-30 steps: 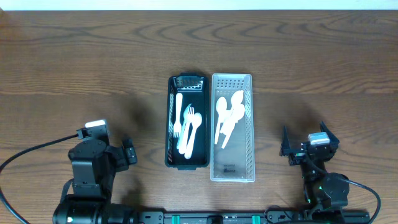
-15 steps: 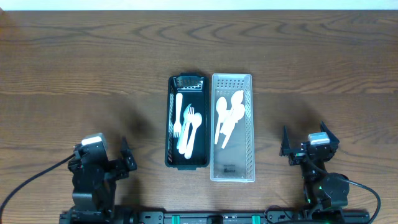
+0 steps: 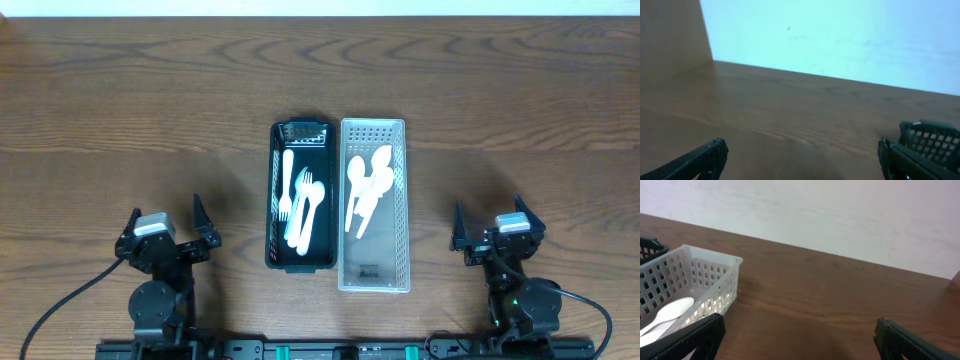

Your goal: Pack container

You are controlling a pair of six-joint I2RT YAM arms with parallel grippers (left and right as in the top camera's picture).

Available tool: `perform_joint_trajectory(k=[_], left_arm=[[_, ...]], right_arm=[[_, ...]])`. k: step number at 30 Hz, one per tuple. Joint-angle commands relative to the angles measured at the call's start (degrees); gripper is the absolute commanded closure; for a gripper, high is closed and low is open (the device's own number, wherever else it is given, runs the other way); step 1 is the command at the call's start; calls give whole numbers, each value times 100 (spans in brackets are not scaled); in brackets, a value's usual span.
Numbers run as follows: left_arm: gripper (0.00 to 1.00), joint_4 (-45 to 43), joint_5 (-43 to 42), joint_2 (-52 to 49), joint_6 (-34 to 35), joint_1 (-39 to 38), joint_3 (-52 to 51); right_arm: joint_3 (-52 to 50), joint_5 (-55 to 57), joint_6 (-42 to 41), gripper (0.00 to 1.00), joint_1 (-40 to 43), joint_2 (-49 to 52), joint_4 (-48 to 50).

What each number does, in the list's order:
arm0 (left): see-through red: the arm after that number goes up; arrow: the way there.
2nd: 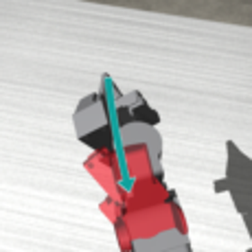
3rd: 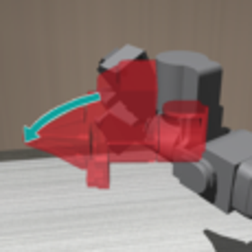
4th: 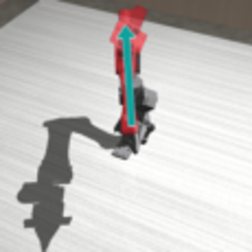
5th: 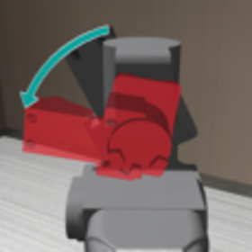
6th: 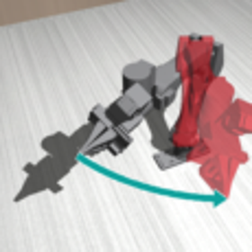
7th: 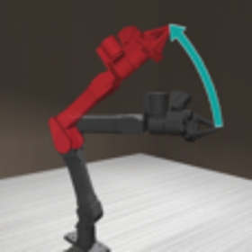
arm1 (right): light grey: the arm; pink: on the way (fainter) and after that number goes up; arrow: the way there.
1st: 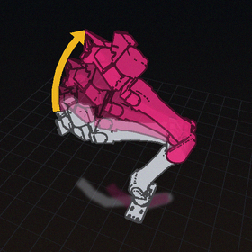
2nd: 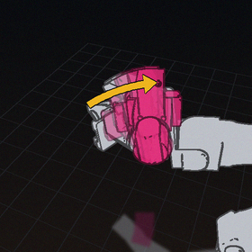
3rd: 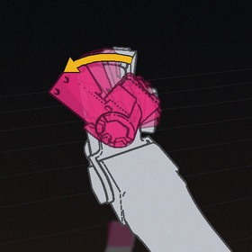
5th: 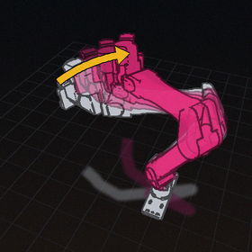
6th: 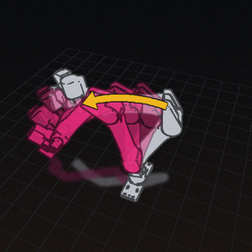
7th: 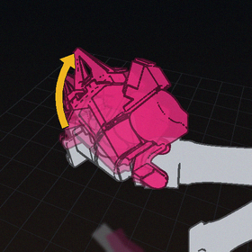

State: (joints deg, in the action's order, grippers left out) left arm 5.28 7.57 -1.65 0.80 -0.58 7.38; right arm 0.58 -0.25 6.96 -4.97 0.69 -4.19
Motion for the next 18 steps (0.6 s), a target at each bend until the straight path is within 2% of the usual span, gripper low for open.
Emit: perform_joint_trajectory(k=[1, 11, 18], left_arm=[[2, -166, -299, 157, -402, 31, -249], [2, -240, -1209, 155, -708, 116, -715], [2, -173, -1276, 157, -562, 131, -715]], right_arm=[[-26, 20, 83, 1, -83, -37, -2], [-26, 20, 85, 1, -83, -37, -2], [-26, 20, 83, 1, -83, -37, -2]])
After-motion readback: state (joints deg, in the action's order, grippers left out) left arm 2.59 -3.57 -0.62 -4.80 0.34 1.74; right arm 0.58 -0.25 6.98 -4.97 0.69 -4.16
